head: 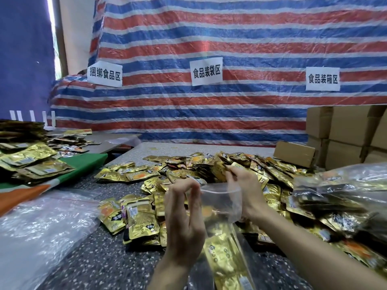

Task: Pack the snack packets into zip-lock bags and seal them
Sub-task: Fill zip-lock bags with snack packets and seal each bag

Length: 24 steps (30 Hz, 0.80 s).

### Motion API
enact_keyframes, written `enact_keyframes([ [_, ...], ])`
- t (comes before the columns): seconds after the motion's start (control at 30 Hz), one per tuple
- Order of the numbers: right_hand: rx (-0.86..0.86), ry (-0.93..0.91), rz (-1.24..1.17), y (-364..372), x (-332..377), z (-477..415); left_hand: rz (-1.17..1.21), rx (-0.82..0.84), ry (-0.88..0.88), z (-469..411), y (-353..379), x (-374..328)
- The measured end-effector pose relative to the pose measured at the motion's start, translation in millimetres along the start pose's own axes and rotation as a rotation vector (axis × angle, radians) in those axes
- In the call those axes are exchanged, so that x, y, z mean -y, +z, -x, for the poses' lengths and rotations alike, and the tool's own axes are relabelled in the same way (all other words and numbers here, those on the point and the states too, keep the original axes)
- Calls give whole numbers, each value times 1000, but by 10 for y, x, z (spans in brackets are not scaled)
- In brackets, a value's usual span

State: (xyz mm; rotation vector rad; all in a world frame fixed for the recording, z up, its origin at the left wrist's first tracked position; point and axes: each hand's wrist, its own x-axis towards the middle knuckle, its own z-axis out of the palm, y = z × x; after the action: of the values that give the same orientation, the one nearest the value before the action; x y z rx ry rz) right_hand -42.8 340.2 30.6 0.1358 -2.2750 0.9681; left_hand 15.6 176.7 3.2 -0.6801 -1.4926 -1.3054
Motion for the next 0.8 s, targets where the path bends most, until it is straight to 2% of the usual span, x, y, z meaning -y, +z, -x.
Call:
enact_keyframes([
  [0.1,-145,40,-38,-227,12,-71,16,21,-1,-2,13,-14],
  [0.27,-255,208,-427,-699,133,-76,75,32,-41,22,25,-46],
  [0.37,-155,262,-698,-952,275,10,159,27,-32,22,56,-78],
  [0.47,1,274,-800,-1105,380,91,214,22,-6,18,70,-83],
  [0.57,144,217,-794,-1189,470,145,176,7,-19,29,68,-29],
  [0.67,292,108,-617,-1224,484,166,193,-23,-32,20,75,-18],
  [0.8,362,91,-425,-1249,519,148,231,-57,-18,-4,86,-65],
])
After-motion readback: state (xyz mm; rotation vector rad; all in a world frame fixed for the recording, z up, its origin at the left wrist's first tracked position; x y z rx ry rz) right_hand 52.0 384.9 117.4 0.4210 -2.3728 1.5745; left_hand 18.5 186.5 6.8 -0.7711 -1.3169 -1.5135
